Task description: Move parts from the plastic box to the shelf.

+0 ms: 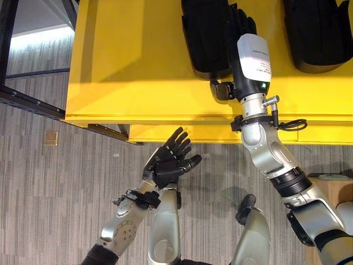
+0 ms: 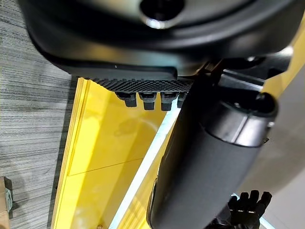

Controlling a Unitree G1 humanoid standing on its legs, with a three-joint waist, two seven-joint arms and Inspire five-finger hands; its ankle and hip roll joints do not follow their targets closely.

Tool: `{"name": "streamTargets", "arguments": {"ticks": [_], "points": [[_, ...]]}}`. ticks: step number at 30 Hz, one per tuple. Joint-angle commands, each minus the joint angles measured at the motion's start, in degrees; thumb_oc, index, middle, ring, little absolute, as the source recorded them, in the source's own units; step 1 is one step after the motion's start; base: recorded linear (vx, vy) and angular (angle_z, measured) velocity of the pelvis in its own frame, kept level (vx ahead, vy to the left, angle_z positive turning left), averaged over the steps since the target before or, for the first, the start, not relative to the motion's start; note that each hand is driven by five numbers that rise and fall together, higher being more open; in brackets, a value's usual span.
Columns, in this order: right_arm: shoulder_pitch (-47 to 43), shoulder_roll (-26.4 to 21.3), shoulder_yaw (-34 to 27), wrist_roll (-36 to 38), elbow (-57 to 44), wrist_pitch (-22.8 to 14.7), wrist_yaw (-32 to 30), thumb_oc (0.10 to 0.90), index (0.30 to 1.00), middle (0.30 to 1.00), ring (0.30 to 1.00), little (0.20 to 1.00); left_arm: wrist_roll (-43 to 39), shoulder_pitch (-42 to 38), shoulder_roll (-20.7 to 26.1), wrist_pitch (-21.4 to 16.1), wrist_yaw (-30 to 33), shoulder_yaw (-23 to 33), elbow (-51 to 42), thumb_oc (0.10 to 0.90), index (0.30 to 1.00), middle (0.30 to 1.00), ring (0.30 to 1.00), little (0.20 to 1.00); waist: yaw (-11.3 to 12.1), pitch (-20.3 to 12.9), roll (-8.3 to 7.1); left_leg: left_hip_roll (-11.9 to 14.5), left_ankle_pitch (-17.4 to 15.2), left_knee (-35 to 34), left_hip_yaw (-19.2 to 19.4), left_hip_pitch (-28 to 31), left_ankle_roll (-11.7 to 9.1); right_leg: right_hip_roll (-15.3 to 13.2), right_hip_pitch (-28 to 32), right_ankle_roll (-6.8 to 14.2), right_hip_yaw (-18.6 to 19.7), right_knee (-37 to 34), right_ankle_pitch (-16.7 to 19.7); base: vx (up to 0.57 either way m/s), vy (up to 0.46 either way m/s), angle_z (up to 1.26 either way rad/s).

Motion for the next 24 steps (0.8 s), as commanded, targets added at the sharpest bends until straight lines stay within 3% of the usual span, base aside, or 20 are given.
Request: {"name": "streamTargets", "arguments": {"ticks": [1, 9, 11, 13, 17, 24], "points": [[-8.15, -1.17, -1.67, -3.21, -6.57, -4.91, -1.71, 0.900, 1.000, 1.000, 1.000, 1.000, -0.77, -1.40, -1.24, -4.04, -3.14, -0.01, -10.95, 0.900, 1.000, 1.000, 1.000, 1.000, 1.02, -0.74, 2.25, -3.17, -6.30, 2.12, 2.21, 2.15, 4.71, 4.83, 0.72, -5.47, -2.03, 2.31, -2.31, 0.00, 0.000, 0.00], [-7.77, -0.74, -0.61, -1.51, -6.60, -4.44, -1.01, 0.900, 1.000, 1.000, 1.000, 1.000, -0.88, -1.38, -1.16, -4.18, -3.50, 0.02, -10.90, 0.900, 1.000, 1.000, 1.000, 1.000, 0.97, -0.74, 2.25, -3.04, -6.15, 1.73, 2.41, 2.61, 4.67, 4.79, 1.01, -5.42, -2.00, 1.99, -2.15, 0.00, 0.000, 0.00], [-7.26, -0.30, -0.59, 6.20, -6.29, -3.03, -2.23, 0.900, 1.000, 1.000, 1.000, 1.000, -0.81, -1.34, -1.24, -4.12, -3.57, -0.06, -11.03, 0.900, 1.000, 1.000, 1.000, 1.000, 0.89, -0.74, 2.18, -2.99, -6.12, 1.56, 2.49, 2.86, 4.61, 4.70, 1.27, -5.38, -2.02, 1.80, -2.17, 0.00, 0.000, 0.00], [-6.96, -0.05, -0.79, 6.77, -6.19, -3.14, -3.45, 0.900, 1.000, 1.000, 1.000, 1.000, -0.71, -1.43, -1.29, -4.03, -3.57, -0.07, -11.08, 0.900, 1.000, 1.000, 1.000, 1.000, 0.84, -0.74, 2.17, -2.96, -6.04, 1.47, 2.49, 2.86, 4.58, 4.76, 1.28, -5.39, -1.99, 1.66, -2.07, 0.00, 0.000, 0.00], [-5.30, 0.76, -2.80, 3.71, -6.75, -9.83, -9.58, 0.900, 1.000, 1.000, 1.000, 1.000, -0.22, -1.22, -1.59, -3.97, -3.65, -0.31, -11.34, 0.900, 1.000, 1.000, 1.000, 1.000, 0.41, -0.74, 2.24, -2.87, -6.07, 1.29, 2.54, 3.20, 4.60, 4.93, 1.44, -5.30, -1.74, 1.51, -2.02, -0.01, -0.003, -0.03], [-2.59, 3.30, -4.92, 5.29, -13.14, -11.76, -12.03, 0.900, 1.000, 1.000, 1.000, 1.000, 0.51, -1.07, -2.67, -5.00, -2.20, -1.40, -11.25, 0.900, 1.000, 1.000, 1.000, 1.000, -0.67, -0.74, 2.53, -2.75, -6.28, 1.12, 3.21, 4.24, 4.47, 5.16, 1.76, -5.38, -0.95, 1.63, -2.13, 0.00, 0.005, 0.00]]}}
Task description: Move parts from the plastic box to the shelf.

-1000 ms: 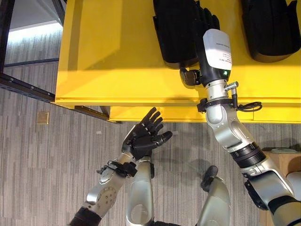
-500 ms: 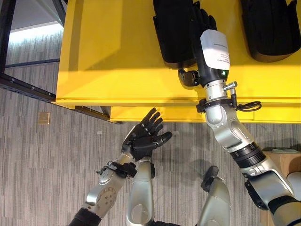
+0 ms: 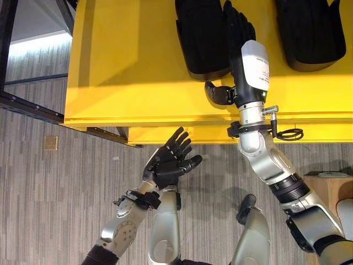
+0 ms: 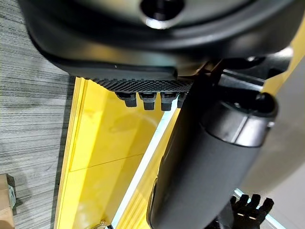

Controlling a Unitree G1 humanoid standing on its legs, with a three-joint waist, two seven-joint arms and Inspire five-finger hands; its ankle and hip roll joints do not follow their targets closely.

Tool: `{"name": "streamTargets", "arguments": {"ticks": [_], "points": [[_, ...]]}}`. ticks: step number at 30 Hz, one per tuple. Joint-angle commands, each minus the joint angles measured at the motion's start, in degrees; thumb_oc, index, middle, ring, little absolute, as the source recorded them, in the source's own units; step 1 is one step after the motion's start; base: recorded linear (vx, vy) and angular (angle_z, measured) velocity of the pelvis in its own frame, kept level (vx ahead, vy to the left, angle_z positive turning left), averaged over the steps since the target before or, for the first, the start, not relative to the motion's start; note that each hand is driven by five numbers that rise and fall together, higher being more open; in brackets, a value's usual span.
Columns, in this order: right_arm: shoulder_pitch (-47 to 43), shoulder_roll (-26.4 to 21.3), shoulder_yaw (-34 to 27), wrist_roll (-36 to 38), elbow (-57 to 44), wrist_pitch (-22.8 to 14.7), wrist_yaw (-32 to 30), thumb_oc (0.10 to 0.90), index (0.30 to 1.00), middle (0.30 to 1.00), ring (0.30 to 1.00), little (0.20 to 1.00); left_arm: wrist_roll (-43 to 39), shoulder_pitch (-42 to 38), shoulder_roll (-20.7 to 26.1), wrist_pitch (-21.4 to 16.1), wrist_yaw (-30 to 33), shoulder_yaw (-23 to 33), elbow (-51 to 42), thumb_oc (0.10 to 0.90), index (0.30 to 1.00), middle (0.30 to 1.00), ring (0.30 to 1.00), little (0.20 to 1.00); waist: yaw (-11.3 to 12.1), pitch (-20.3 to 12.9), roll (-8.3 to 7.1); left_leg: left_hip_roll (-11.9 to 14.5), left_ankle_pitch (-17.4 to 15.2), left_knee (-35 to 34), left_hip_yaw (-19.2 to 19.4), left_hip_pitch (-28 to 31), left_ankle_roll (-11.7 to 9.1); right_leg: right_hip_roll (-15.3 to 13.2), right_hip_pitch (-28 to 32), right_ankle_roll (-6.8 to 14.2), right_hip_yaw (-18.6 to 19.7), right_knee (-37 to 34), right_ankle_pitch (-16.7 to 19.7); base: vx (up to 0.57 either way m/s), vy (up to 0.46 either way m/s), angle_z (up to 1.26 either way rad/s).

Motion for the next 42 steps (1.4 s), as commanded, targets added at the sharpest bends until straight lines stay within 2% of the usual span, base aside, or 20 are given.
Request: {"name": "streamTargets", "arguments": {"ticks": [1, 4, 10, 14, 18, 19, 20, 26, 37, 42], "points": [[-6.32, 1.12, -4.87, -1.24, -10.34, -6.48, -6.14, 0.900, 1.000, 1.000, 1.000, 1.000, 0.43, -1.32, -2.50, -5.00, -2.20, -1.35, -10.63, 0.900, 1.000, 1.000, 1.000, 1.000, 0.66, -0.74, 2.42, -2.76, -6.35, 1.35, 2.52, 3.33, 4.53, 5.16, 1.62, -5.42, -1.68, 1.63, -2.16, 0.00, 0.000, 0.00], [-5.39, 1.29, -5.71, -0.98, -11.73, -7.02, -6.13, 0.900, 1.000, 1.000, 1.000, 1.000, 0.38, -0.99, -2.68, -5.45, -2.49, -1.59, -10.36, 0.900, 1.000, 1.000, 1.000, 1.000, 0.29, -0.74, 2.53, -2.75, -6.49, 1.45, 2.72, 3.61, 4.43, 5.16, 1.74, -5.48, -1.45, 1.68, -2.24, 0.01, 0.010, -0.01], [-4.27, 1.19, -5.13, 2.61, -11.22, -5.14, -2.74, 0.900, 1.000, 1.000, 1.000, 1.000, -0.31, -0.27, -2.51, -6.46, -3.82, -1.28, -9.40, 0.900, 1.000, 1.000, 1.000, 1.000, -0.03, -0.74, 2.74, -2.66, -6.53, 1.50, 2.97, 3.78, 4.32, 5.10, 1.57, -5.57, -1.01, 1.84, -2.27, 0.00, 0.013, -0.08], [-3.86, 1.16, -4.53, 3.93, -9.46, -4.87, -3.28, 0.900, 1.000, 1.000, 1.000, 1.000, -0.32, -0.13, -2.44, -6.78, -4.35, -1.26, -9.00, 0.900, 1.000, 1.000, 1.000, 1.000, -0.02, -0.74, 2.73, -2.61, -6.46, 1.51, 2.91, 3.59, 4.33, 5.03, 1.49, -5.54, -1.05, 1.75, -2.18, 0.00, 0.000, 0.00], [-2.62, 1.76, -4.18, 10.94, -7.45, -3.30, -2.38, 0.900, 1.000, 1.000, 1.000, 1.000, -0.24, -0.03, -2.34, -7.03, -4.54, -1.15, -8.87, 0.900, 1.000, 1.000, 1.000, 1.000, -0.01, -0.74, 2.64, -2.60, -6.38, 1.54, 2.82, 3.27, 4.36, 4.89, 1.26, -5.59, -1.23, 1.83, -2.17, 0.00, 0.000, 0.00], [-2.48, 1.92, -4.19, 10.27, -7.14, -3.31, -2.78, 0.900, 1.000, 1.000, 1.000, 1.000, -0.26, -0.05, -2.34, -7.04, -4.62, -1.14, -8.80, 0.900, 1.000, 1.000, 1.000, 1.000, 0.01, -0.74, 2.63, -2.60, -6.38, 1.54, 2.80, 3.24, 4.36, 4.87, 1.26, -5.58, -1.27, 1.85, -2.17, 0.00, 0.000, 0.00], [-2.47, 2.11, -4.27, 9.27, -5.98, -4.15, -3.40, 0.900, 1.000, 1.000, 1.000, 1.000, -0.26, -0.06, -2.37, -6.86, -4.63, -1.08, -8.81, 0.900, 1.000, 1.000, 1.000, 1.000, 0.05, -0.74, 2.63, -2.60, -6.33, 1.46, 2.80, 3.27, 4.44, 4.91, 1.32, -5.64, -1.28, 1.82, -2.19, 0.00, 0.000, 0.00], [-2.12, 2.72, -4.43, 16.37, -3.52, -3.32, -1.07, 0.900, 1.000, 1.000, 1.000, 1.000, 0.19, -0.29, -2.43, -6.10, -4.53, -0.72, -8.89, 0.900, 1.000, 1.000, 1.000, 1.000, 0.36, -0.74, 2.40, -2.63, -6.17, 1.34, 2.40, 2.90, 4.52, 4.95, 1.13, -5.64, -1.58, 2.01, -2.27, 0.00, 0.000, 0.00], [-2.92, 3.29, -5.05, 21.47, -1.29, -3.48, -1.02, 0.900, 1.000, 1.000, 1.000, 1.000, 0.84, -0.88, -2.45, -4.98, -4.26, -0.78, -9.37, 0.900, 1.000, 1.000, 1.000, 1.000, 0.90, -0.74, 2.23, -2.74, -5.96, 1.37, 2.07, 2.47, 4.62, 4.98, 1.12, -5.75, -2.12, 1.93, -2.16, 0.00, 0.000, 0.00], [-3.47, 3.30, -5.71, 27.37, -0.34, -2.92, 1.35, 0.900, 1.000, 1.000, 1.000, 1.000, 0.69, -0.84, -2.30, -4.13, -4.32, -0.48, -9.66, 0.900, 1.000, 1.000, 1.000, 1.000, 1.10, -0.74, 2.19, -2.91, -6.28, 1.76, 1.88, 2.53, 4.56, 4.59, 1.25, -5.66, -2.28, 2.51, -2.59, 0.00, 0.000, 0.00]]}}
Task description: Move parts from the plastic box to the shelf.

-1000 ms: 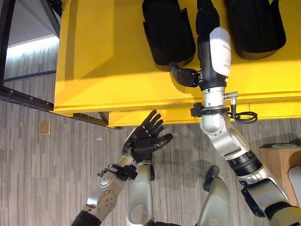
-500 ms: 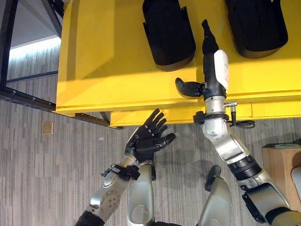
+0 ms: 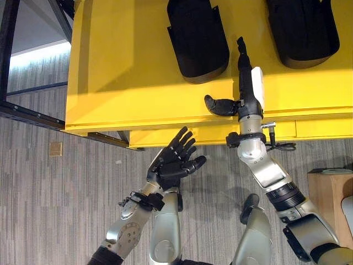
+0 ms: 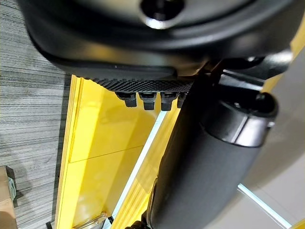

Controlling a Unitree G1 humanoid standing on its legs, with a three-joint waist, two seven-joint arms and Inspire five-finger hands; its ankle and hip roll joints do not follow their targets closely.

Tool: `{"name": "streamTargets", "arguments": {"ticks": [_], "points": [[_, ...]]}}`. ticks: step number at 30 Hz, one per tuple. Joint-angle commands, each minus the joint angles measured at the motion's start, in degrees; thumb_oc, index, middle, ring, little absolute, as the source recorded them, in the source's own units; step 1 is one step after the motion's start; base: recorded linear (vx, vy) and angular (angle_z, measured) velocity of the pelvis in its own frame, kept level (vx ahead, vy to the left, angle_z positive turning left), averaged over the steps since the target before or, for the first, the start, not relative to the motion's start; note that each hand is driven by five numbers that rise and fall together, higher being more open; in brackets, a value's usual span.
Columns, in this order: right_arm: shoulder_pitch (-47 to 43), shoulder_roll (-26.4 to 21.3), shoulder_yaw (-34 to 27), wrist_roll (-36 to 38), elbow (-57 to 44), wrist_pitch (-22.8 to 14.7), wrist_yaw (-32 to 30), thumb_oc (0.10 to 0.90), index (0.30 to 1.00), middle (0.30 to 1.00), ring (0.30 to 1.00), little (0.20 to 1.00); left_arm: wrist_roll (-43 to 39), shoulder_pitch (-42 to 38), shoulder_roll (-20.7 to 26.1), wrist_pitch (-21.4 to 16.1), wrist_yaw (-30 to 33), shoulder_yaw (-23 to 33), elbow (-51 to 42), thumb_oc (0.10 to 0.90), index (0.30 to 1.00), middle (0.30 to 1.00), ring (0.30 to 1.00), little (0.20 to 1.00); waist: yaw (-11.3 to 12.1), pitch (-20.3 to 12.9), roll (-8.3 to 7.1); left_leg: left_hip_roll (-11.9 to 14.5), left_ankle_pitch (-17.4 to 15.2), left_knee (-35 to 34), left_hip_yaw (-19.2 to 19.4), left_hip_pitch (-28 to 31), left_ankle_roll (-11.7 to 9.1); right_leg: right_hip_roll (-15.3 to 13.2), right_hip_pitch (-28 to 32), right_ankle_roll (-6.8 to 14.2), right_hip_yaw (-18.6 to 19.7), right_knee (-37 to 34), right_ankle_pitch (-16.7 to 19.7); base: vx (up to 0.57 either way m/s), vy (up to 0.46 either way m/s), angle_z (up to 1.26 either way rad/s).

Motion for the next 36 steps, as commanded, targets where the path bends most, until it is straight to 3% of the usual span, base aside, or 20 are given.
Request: {"name": "streamTargets", "arguments": {"ticks": [1, 12, 36], "points": [[-8.01, 2.03, -3.44, 3.54, -2.48, -3.74, 0.74, 0.900, 1.000, 1.000, 1.000, 1.000, 0.59, -1.55, -0.21, -3.06, -3.32, 0.54, -9.50, 0.900, 1.000, 1.000, 1.000, 1.000, 1.38, -0.75, 0.94, -2.96, -6.03, 2.20, 0.79, 1.47, 4.25, 4.55, 1.51, -5.97, -3.53, 2.19, -2.64, 0.00, 0.000, 0.00], [-9.61, 1.80, -4.40, 5.59, -0.04, -4.19, 3.16, 0.900, 1.000, 1.000, 1.000, 1.000, 0.50, -1.75, 0.04, -2.12, -3.49, 0.60, -9.71, 0.900, 1.000, 1.000, 1.000, 1.000, 1.91, -0.75, 1.02, -3.03, -5.95, 2.50, 0.46, 1.30, 4.33, 4.43, 1.52, -6.13, -3.94, 2.52, -2.50, 0.00, 0.000, 0.00], [-9.30, 2.80, -0.56, 6.66, -4.04, -3.01, 6.87, 0.900, 1.000, 1.000, 1.000, 1.000, 0.50, -1.26, 0.00, -1.71, -3.57, 0.03, -10.02, 0.900, 1.000, 1.000, 1.000, 1.000, 1.74, -0.75, 0.95, -2.91, -5.94, 2.69, 0.75, 1.31, 4.21, 4.45, 1.16, -6.14, -3.73, 2.63, -2.37, 0.00, 0.000, 0.00]]}}
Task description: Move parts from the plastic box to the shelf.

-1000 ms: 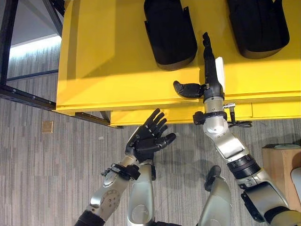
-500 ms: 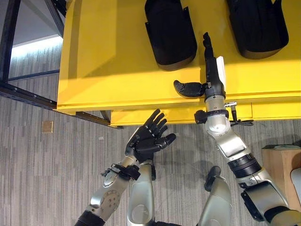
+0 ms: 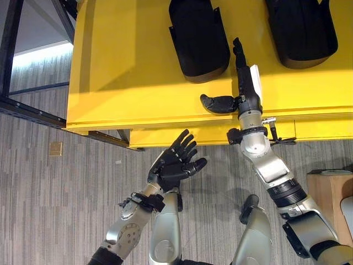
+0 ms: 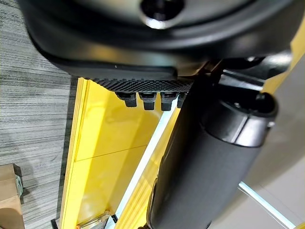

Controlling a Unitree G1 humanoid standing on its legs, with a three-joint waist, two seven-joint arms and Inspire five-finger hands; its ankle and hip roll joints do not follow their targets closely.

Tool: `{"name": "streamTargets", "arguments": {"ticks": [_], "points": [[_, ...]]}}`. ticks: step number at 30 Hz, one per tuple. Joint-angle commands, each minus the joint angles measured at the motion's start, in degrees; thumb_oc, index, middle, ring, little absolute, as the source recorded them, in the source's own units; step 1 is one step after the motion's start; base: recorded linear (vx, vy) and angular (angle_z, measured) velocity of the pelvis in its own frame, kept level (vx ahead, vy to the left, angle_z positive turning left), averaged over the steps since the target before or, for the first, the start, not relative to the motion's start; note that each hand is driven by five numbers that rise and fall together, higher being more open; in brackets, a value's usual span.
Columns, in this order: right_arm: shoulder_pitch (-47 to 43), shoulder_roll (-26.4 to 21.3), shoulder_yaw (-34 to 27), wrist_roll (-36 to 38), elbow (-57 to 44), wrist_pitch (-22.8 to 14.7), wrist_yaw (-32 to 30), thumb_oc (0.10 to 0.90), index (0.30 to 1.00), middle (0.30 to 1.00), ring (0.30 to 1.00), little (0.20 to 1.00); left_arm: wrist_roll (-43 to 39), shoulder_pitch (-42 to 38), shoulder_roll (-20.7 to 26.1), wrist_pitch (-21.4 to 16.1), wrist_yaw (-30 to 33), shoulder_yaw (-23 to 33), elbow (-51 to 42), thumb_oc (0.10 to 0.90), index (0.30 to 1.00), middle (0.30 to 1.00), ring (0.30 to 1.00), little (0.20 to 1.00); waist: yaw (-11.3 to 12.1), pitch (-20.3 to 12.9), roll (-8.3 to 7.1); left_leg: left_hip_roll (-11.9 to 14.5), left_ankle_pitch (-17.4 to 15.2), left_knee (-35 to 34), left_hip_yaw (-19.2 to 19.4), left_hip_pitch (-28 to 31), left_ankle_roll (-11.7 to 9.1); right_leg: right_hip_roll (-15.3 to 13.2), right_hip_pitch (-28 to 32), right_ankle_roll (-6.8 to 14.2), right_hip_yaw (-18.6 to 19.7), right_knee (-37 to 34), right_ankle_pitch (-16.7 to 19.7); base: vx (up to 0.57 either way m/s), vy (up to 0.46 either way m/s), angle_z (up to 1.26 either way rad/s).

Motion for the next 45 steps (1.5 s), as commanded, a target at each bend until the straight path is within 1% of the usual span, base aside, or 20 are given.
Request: {"name": "streamTargets", "arguments": {"ticks": [1, 18, 21, 24, 28, 34, 36, 40, 42, 44, 45], "points": [[-7.32, 2.39, 0.54, 0.47, -4.49, -3.16, 1.71, 0.900, 1.000, 1.000, 1.000, 1.000, 0.99, -1.20, 0.05, -3.21, -3.07, -0.06, -9.98, 0.900, 1.000, 1.000, 1.000, 1.000, 1.63, -0.75, 0.86, -3.03, -6.38, 2.48, 1.15, 1.50, 4.32, 4.37, 1.36, -5.89, -3.57, 2.06, -2.47, 0.00, 0.000, 0.00], [-6.23, 3.41, 1.81, 2.25, -5.30, -2.84, 2.62, 0.900, 1.000, 1.000, 1.000, 1.000, 0.90, -0.90, 0.09, -3.66, -3.45, 0.10, -10.06, 0.900, 1.000, 1.000, 1.000, 1.000, 1.48, -0.75, 1.19, -2.98, -5.90, 2.03, 1.24, 1.61, 4.25, 4.35, 1.36, -5.94, -3.33, 1.54, -1.96, 0.00, 0.000, 0.00], [-6.12, 3.37, 1.93, 2.19, -5.69, -3.79, 2.71, 0.900, 1.000, 1.000, 1.000, 1.000, 0.83, -0.70, 0.03, -3.97, -3.69, -0.04, -9.96, 0.900, 1.000, 1.000, 1.000, 1.000, 1.46, -0.75, 1.15, -2.94, -5.97, 2.03, 1.24, 1.72, 4.26, 4.37, 1.38, -5.96, -3.29, 1.62, -2.04, 0.00, 0.000, 0.00], [-5.12, 3.88, 2.80, 2.03, -7.26, -2.65, 3.79, 0.900, 1.000, 1.000, 1.000, 1.000, 1.23, -0.45, -0.28, -4.27, -3.08, -0.13, -10.13, 0.900, 1.000, 1.000, 1.000, 1.000, 1.30, -0.75, 1.02, -3.14, -6.27, 2.30, 1.22, 1.85, 4.24, 4.30, 1.51, -5.90, -3.19, 1.97, -2.42, 0.00, 0.000, 0.00], [-5.12, 3.96, 3.54, 1.87, -7.82, -2.02, 3.60, 0.900, 1.000, 1.000, 1.000, 1.000, 1.50, -0.54, -0.40, -4.56, -3.29, -0.34, -9.85, 0.900, 1.000, 1.000, 1.000, 1.000, 1.29, -0.75, 1.12, -2.99, -5.96, 2.03, 1.32, 1.82, 4.23, 4.49, 1.39, -6.02, -3.11, 1.63, -2.05, 0.00, 0.000, 0.00], [-5.06, 3.70, 4.21, 2.67, -7.71, -2.55, 3.89, 0.900, 1.000, 1.000, 1.000, 1.000, 1.24, -0.46, -0.20, -4.39, -3.73, -0.19, -9.75, 0.900, 1.000, 1.000, 1.000, 1.000, 1.31, -0.75, 1.07, -2.89, -5.96, 2.11, 1.42, 1.75, 4.22, 4.57, 1.25, -5.98, -3.06, 1.66, -1.99, 0.00, 0.000, 0.00], [-5.07, 3.49, 4.31, 2.85, -8.22, -2.34, 4.32, 0.900, 1.000, 1.000, 1.000, 1.000, 1.10, -0.34, -0.06, -4.72, -3.88, -0.30, -9.81, 0.900, 1.000, 1.000, 1.000, 1.000, 1.29, -0.75, 1.05, -2.86, -5.92, 2.00, 1.43, 1.76, 4.22, 4.62, 1.22, -5.97, -3.07, 1.55, -1.93, 0.00, 0.000, 0.00], [-5.05, 3.64, 4.53, 2.80, -8.82, -1.73, 4.31, 0.900, 1.000, 1.000, 1.000, 1.000, 0.93, -0.48, -0.27, -4.22, -4.27, -0.47, -9.90, 0.900, 1.000, 1.000, 1.000, 1.000, 1.29, -0.75, 1.00, -2.95, -5.90, 1.95, 1.38, 1.83, 4.22, 4.69, 1.34, -5.95, -3.04, 1.33, -1.83, 0.00, 0.000, 0.00], [-5.39, 3.84, 4.77, 2.18, -8.57, -1.59, 3.84, 0.900, 1.000, 1.000, 1.000, 1.000, 1.16, -0.61, -0.25, -4.08, -4.30, -0.77, -9.87, 0.900, 1.000, 1.000, 1.000, 1.000, 1.33, -0.75, 1.03, -2.94, -5.89, 1.99, 1.32, 1.83, 4.23, 4.68, 1.37, -5.97, -3.04, 1.35, -1.82, 0.00, 0.000, 0.00], [-5.39, 3.70, 4.46, 1.76, -8.29, -1.25, 1.09, 0.900, 1.000, 1.000, 1.000, 1.000, 1.02, -0.75, -0.17, -4.62, -3.98, -0.99, -9.88, 0.900, 1.000, 1.000, 1.000, 1.000, 1.21, -0.75, 1.10, -2.90, -5.88, 1.97, 1.34, 1.89, 4.22, 4.65, 1.34, -5.90, -2.97, 1.45, -1.82, 0.00, 0.000, 0.00], [-5.40, 3.55, 4.28, 1.74, -8.04, -1.46, 1.07, 0.900, 1.000, 1.000, 1.000, 1.000, 0.95, -0.71, -0.06, -4.57, -3.98, -0.91, -9.94, 0.900, 1.000, 1.000, 1.000, 1.000, 1.20, -0.75, 1.08, -2.89, -5.89, 1.97, 1.30, 1.91, 4.21, 4.65, 1.34, -5.91, -2.94, 1.48, -1.86, 0.00, 0.000, 0.00]]}}
